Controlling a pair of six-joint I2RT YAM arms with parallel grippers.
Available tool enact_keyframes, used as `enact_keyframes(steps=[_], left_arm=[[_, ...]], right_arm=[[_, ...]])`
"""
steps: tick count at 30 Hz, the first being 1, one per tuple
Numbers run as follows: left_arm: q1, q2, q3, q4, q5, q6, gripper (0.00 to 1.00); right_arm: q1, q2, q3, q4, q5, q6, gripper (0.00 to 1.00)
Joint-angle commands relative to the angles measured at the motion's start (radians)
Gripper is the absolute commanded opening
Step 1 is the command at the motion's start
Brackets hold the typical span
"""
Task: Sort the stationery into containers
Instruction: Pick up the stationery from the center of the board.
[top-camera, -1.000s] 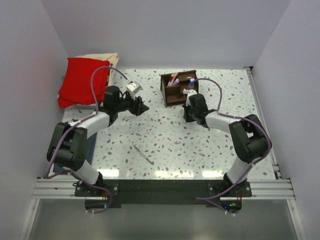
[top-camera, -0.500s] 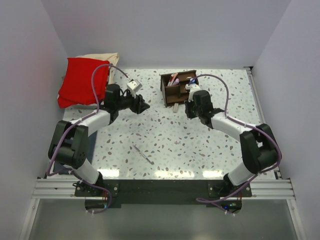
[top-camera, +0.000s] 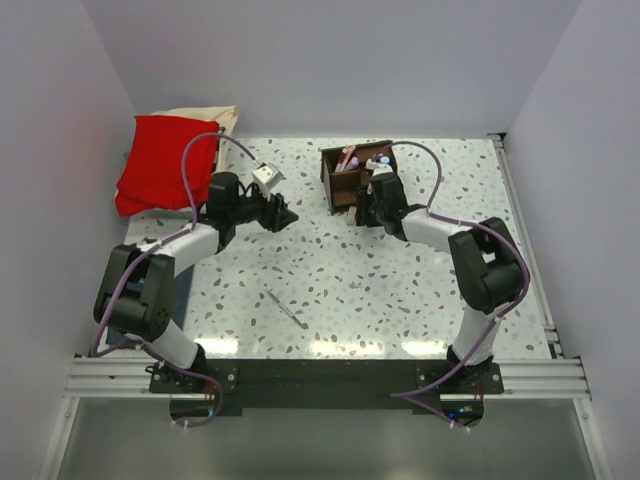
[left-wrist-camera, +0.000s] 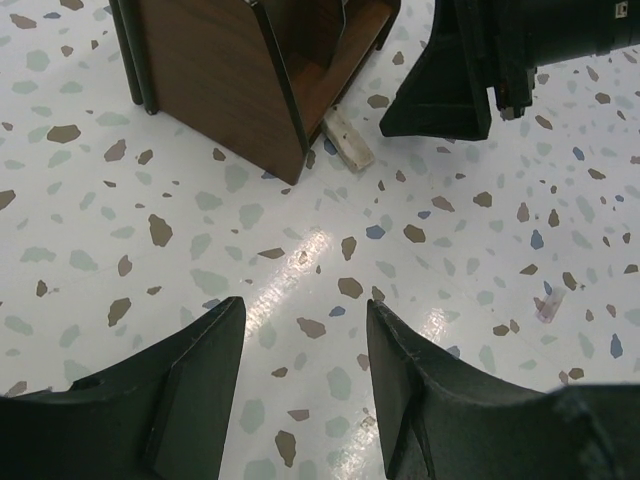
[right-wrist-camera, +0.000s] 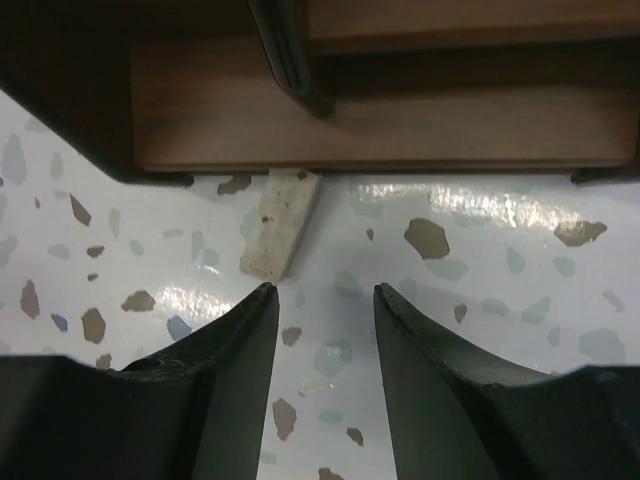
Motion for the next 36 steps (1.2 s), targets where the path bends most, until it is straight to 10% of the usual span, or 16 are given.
enact_keyframes(steps=[1,21,36], left_arm=[[0.021,-0.057,-0.027,0.023,-0.014,0.028,0.57],[0.056,-0.093,-0.064,0.029,-0.023,0.026,0.57],[0.068,-0.071,-0.064,0.062,-0.012,0.006,0.57]], right_arm=[[0.022,0.042,0.095,0.051,0.055,0.080,0.48],[0.088,0.148,0.158,-0.033,0.173,0.174,0.50],[0.101,0.131,0.115,-0.050,0.149,0.154,0.12]])
